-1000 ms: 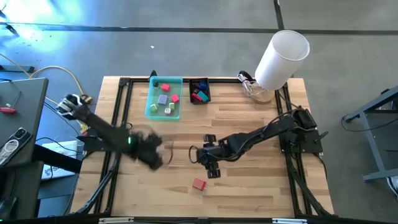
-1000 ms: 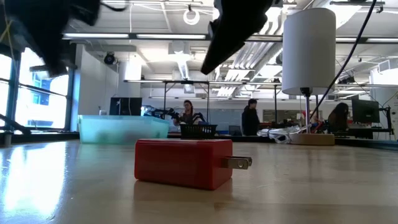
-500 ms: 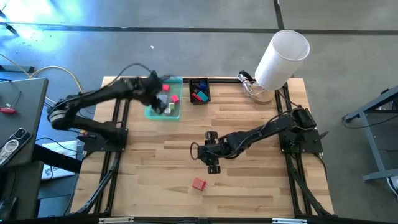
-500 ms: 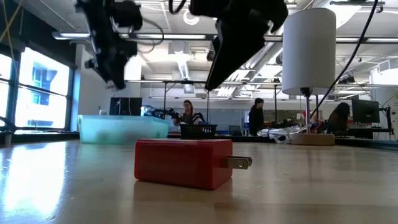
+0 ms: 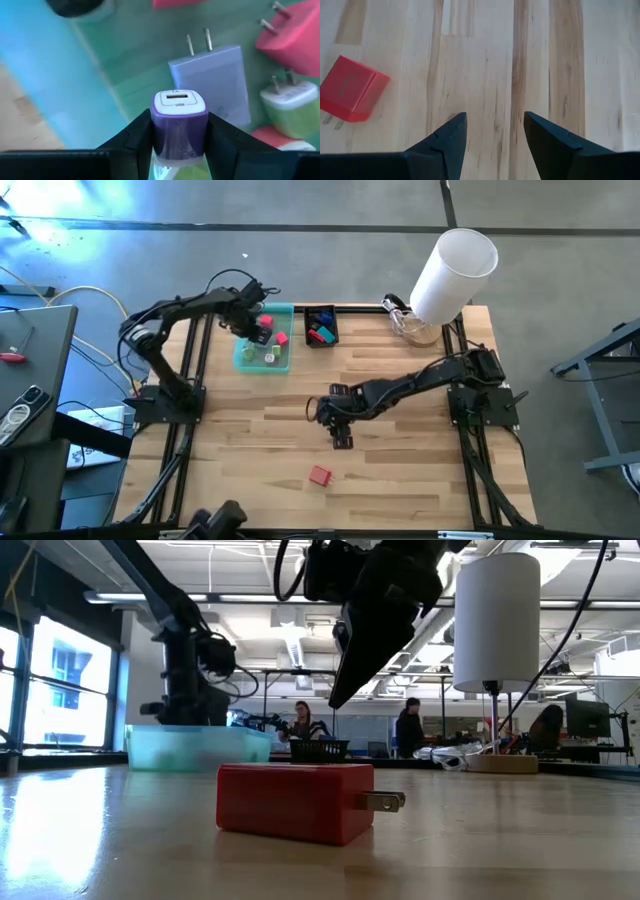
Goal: Pick & Place Office items
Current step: Put the purple charger adapter into the green bin, then put the red charger adapter into the green bin
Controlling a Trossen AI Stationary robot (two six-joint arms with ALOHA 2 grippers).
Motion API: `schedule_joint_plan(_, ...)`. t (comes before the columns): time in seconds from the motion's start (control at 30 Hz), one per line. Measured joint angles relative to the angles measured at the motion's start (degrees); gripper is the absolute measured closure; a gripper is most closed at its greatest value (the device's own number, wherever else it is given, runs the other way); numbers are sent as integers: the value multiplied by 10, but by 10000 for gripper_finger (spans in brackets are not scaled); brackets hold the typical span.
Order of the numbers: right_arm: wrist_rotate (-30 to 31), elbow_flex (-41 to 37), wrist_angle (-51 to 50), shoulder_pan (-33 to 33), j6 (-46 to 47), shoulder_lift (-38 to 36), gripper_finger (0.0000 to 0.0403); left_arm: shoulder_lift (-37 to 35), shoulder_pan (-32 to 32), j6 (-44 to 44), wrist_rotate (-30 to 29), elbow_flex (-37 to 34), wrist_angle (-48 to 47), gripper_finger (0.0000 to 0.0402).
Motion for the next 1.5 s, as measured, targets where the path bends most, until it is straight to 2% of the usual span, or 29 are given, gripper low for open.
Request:
schedule_joint_plan(0.27,-14,0,1,-12,-15,0,217,17,4,4,4,1,14,227)
schedule_joint_plan(0.47,-18,0,4,-21,-16,0,217,0,4,5,-14,4,15,222)
schedule_joint_plan(0.73,-19,0,9,-25,-24,0,217,-31,-17,12,-80,8,11,221)
schedule_joint_plan(0.93,-13,0,-2,-18,-5,-6,217,-73,-64,11,-73,8,-34,220)
schedule_joint_plan(1.07,7,0,-31,-4,33,-26,217,-116,-127,-6,-49,8,-101,220)
schedule_joint_plan(1.2,26,0,-63,12,80,-41,217,-154,-236,-55,-46,-3,-151,220)
schedule_joint_plan(1.33,29,0,-90,26,102,-45,217,-179,-375,-94,-46,-5,-142,220)
schedule_joint_plan(1.5,31,0,-109,45,142,-45,217,-178,-549,-114,-45,-5,-65,220)
